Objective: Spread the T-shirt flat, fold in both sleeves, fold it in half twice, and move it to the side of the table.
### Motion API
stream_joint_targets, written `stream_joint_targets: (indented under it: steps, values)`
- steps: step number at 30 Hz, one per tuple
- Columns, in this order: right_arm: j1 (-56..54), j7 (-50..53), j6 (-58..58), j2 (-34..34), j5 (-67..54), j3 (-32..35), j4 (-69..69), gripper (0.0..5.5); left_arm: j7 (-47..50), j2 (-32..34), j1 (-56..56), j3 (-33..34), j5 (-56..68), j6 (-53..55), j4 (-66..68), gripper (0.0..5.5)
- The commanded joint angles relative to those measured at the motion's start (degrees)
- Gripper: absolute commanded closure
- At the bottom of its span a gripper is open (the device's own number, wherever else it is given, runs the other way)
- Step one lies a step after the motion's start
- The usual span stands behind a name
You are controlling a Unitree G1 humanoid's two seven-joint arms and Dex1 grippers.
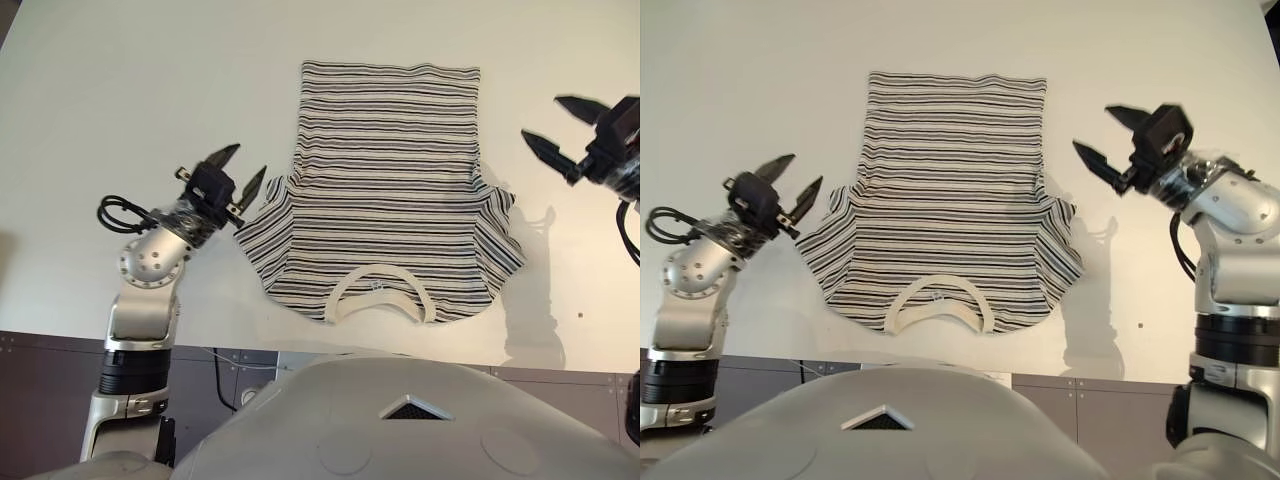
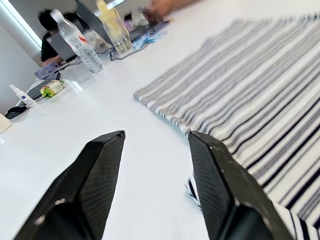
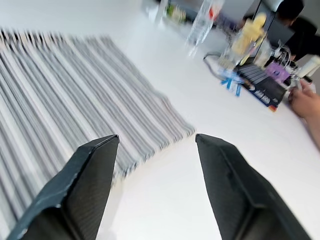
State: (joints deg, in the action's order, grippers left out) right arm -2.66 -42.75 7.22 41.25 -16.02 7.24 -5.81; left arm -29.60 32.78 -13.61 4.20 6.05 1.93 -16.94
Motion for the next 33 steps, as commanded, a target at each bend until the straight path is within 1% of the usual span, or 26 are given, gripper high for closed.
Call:
stream_joint_targets:
  steps: [1,2,3,4,6,8,11,13,15,19,21,25,31,33]
  values:
    - [2.75,15.24,-1.12,-8.78,9.82,-2.68,-5.16,2.67,-15.39,17.67,-9.26,3.95,-4.63,-8.52,2.22,3.16]
    - [3.3,20.17,-1.49,-11.3,13.15,-3.16,-5.73,2.67,-20.76,23.51,-12.52,4.18,-6.94,-14.65,3.78,3.16]
    - [3.44,24.37,-2.25,-13.27,16.36,-3.52,-5.61,2.67,-24.72,27.5,-14.44,4.91,-7.62,-18.75,4.17,3.16]
    - [3.83,28.53,-2.33,-15.17,18.92,-3.25,-5.71,2.67,-27.76,30.31,-14.4,4.89,-7.42,-22.38,4.41,3.16]
    - [4.5,33.36,-2.76,-17.16,22.41,-2.92,-5.9,2.67,-31.15,32.6,-12.93,4.06,-6.08,-26.94,4.81,3.16]
    - [4.0,36.52,-2.98,-18.65,24.3,-2.59,-5.67,2.67,-30.73,31.81,-9.78,1.73,-7.95,-31.16,7.29,3.16]
    - [1.56,37.93,-3.6,-19.44,26.08,-3.96,-4.4,2.67,-21.59,27.15,-6.48,-1.58,-20.25,-38.54,13.92,3.16]
    - [0.85,37.71,-4.38,-19.33,26.48,-4.55,-3.38,2.67,-15.87,25.28,-7.3,-3.09,-26.98,-42.03,17.19,3.16]
    - [0.27,37.62,-4.88,-19.07,26.84,-4.5,-2.46,2.67,-12.05,24.45,-9.5,-3.99,-30.81,-44.51,18.24,3.16]
    - [-0.08,38.12,-4.93,-19.78,27.35,-4.48,-2.0,2.67,-4.72,22.2,-9.6,-6.16,-37.1,-45.52,20.57,3.16]
    - [0.22,38.2,-4.73,-20.27,27.52,-4.83,-2.23,2.67,-2.58,21.64,-8.75,-7.31,-39.29,-45.0,21.1,3.16]
    - [1.44,38.26,-3.75,-21.6,27.59,-5.74,-2.07,2.67,-0.97,20.0,-5.13,-10.44,-43.6,-39.46,21.36,3.16]
    - [2.35,38.43,-3.88,-22.01,27.72,-5.72,-1.78,2.67,2.93,21.33,-10.07,-10.89,-45.46,-35.61,20.15,3.16]
    - [2.27,38.84,-3.86,-22.49,27.99,-6.09,-1.54,2.62,4.06,20.98,-9.42,-11.77,-46.42,-33.94,20.45,3.48]
